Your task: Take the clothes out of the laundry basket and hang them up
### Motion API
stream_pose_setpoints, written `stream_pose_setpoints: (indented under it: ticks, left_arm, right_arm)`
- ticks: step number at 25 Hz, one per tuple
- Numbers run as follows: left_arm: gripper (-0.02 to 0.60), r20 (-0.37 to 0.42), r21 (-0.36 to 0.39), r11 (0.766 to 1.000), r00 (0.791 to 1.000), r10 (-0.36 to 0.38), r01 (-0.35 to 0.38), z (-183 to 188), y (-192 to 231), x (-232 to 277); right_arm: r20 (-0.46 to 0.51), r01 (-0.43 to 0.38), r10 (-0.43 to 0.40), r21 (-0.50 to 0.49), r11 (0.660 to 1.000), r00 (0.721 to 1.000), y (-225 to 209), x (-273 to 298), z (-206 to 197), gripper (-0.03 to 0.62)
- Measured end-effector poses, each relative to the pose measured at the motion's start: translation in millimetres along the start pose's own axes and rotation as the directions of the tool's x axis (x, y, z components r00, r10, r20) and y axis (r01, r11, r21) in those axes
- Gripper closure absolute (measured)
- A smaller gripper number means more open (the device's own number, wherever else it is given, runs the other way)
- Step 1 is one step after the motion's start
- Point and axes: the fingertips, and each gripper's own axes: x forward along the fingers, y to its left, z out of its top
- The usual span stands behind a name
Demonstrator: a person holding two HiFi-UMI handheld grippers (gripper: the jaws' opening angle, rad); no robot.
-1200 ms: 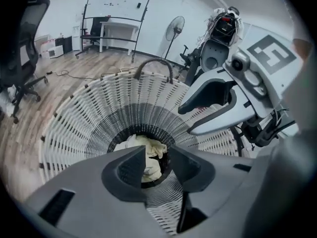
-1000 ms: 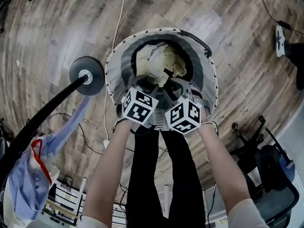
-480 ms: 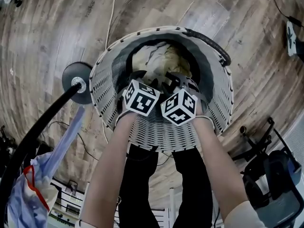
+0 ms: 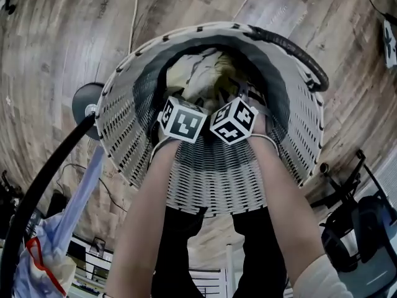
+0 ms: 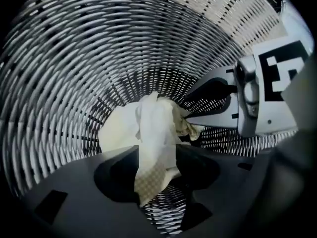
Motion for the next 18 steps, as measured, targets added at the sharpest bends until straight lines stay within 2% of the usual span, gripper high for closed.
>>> stream_pose_setpoints:
  ticks: [3,8,13,18]
  left_arm:
    - [0.345,-0.022,0.004,1.000,1.000,0.022,-0.022,-3,0,11]
    - [0.347,-0.046,-0.006,0.995,0.994,0.101,-0.101,-7,8,18]
    - [0.372,-0.041,-0.020,0.993,0.993,0.114,-0.115,-9,10,22]
    - [0.429,-0.043,-0.013,0.992,0.991,0.128,-0.129,-10,12,23]
  right_arm:
    - [-0.010,0.009,-0.010,-0.031,0.999,1.000,-2,18,-3,0.405]
    - [-0.002,-0.003,0.003,-0.121,0.993,1.000,3,39,1,0.405]
    - [0.034,-0.032,0.036,-0.105,0.994,0.999,4,46,3,0.424]
    - [0.053,-0.043,0.048,-0.100,0.994,0.997,4,46,1,0.486]
